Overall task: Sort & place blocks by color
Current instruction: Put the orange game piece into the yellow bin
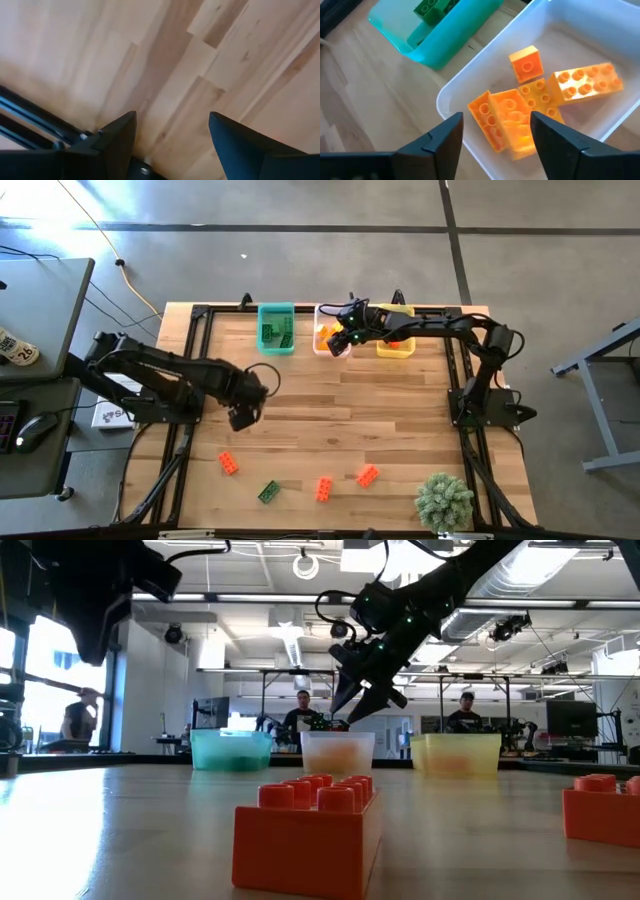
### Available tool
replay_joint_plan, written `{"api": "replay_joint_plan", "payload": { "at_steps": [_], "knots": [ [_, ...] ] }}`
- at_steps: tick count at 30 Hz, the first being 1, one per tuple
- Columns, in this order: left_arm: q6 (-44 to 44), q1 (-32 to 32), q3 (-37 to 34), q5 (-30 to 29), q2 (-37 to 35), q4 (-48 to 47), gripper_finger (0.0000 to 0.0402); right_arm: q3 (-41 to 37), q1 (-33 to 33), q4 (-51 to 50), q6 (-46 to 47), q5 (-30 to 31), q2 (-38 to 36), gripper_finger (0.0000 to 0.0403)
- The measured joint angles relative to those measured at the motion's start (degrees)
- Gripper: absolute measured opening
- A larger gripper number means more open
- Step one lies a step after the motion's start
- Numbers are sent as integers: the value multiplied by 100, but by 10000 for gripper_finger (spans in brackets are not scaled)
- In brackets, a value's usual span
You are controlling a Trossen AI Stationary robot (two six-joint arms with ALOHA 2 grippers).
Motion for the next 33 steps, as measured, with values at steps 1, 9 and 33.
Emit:
{"api": "replay_joint_plan", "payload": {
  "at_steps": [1, 9, 33],
  "knots": [
    [-235, -102, 2, 18, -2, -5, 239, 0, 10, 0, 76, -10, 0, 220],
    [-2217, -896, 2, 161, 0, -28, 239, 0, 26, -8, 504, -460, -114, 223],
    [-7719, -2475, 2, 83, 42, 2, 239, -2, 577, -93, -341, -527, -743, 225]
  ]
}}
